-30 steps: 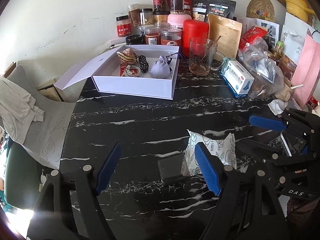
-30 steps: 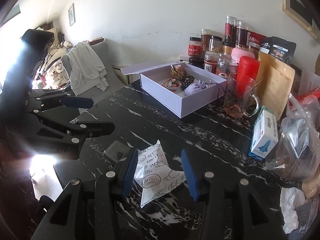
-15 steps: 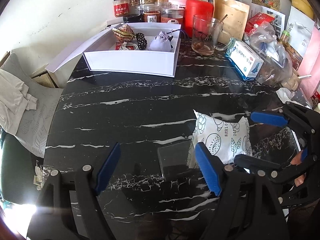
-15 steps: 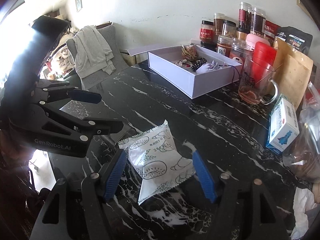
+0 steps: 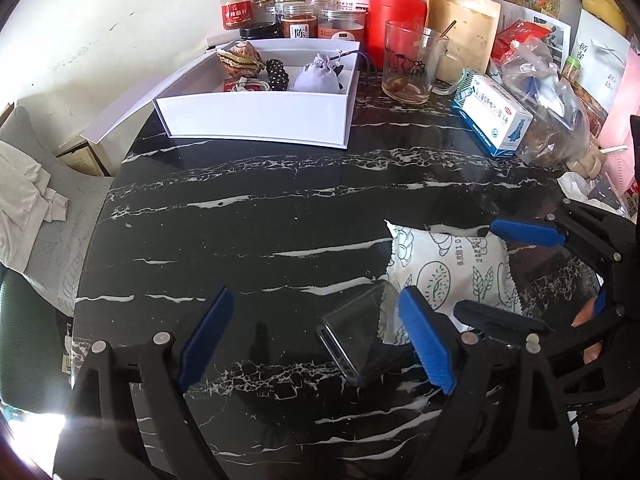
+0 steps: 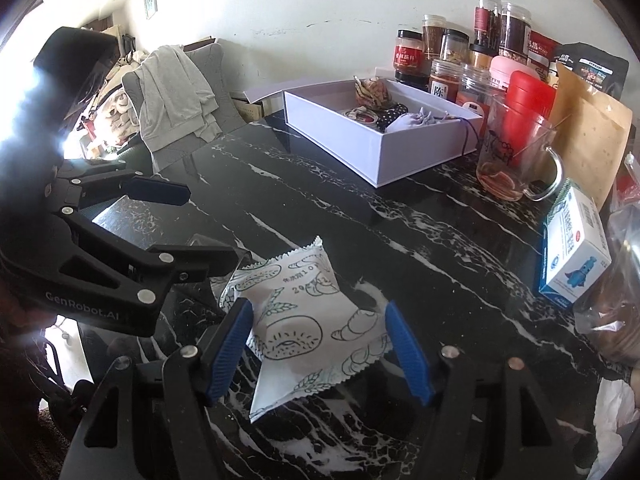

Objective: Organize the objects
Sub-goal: 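Move both tools toward the white printed snack pouch and dark square case, then grasp the dark square case with the left tool while the right tool grasps the white snack pouch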

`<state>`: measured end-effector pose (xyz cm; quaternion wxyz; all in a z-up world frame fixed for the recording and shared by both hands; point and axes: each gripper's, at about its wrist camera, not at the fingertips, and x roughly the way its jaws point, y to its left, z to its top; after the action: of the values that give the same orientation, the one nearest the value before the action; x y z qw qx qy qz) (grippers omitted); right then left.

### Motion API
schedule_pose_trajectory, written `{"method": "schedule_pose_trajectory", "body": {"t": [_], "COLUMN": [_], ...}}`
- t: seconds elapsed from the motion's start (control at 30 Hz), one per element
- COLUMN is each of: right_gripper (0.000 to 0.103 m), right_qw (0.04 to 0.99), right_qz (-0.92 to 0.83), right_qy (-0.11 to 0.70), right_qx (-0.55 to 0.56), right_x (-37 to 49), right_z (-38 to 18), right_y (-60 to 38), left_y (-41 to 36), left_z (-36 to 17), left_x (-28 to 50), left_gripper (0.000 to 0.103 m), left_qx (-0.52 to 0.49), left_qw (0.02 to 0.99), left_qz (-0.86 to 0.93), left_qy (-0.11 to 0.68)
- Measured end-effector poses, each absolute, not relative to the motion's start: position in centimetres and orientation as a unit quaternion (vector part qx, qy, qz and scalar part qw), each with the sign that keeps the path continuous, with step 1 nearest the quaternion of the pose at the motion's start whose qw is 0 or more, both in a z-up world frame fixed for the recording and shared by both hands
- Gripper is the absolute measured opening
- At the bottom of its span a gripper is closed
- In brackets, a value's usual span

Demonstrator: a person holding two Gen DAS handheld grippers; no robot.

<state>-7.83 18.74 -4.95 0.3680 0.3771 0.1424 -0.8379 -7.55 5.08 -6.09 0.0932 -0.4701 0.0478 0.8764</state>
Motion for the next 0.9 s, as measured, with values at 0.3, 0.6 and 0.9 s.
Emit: {"method": "schedule_pose_trajectory", "body": {"t": [0.3, 0.6, 0.9], "right_gripper": [0.07, 0.054, 0.055], "right_qw": [0.355, 0.328, 0.303], "right_qz": [-0.846, -0.856, -0.864], "right_qy": [0.142, 0.103, 0.08], "right_qx": [0.372, 0.387, 0.393], "right_x": [-7.3, -7.2, -7.0], "right_z": [-5.1, -5.1, -5.5], "right_y": [18.9, 20.9, 23.4], "left_y": [4.3, 3.9, 3.2], "left_z": [-6.8, -6.8, -6.3], "left_x": [-6.4, -5.6, -5.0], "left_gripper": [0.085, 0.085, 0.085], "left_qx": [-0.472, -0.471, -0.461], "left_qw": [0.124, 0.128, 0.112], "left_qz": [0.872, 0.872, 0.88], "left_qy": [0.023, 0.024, 0.036]}}
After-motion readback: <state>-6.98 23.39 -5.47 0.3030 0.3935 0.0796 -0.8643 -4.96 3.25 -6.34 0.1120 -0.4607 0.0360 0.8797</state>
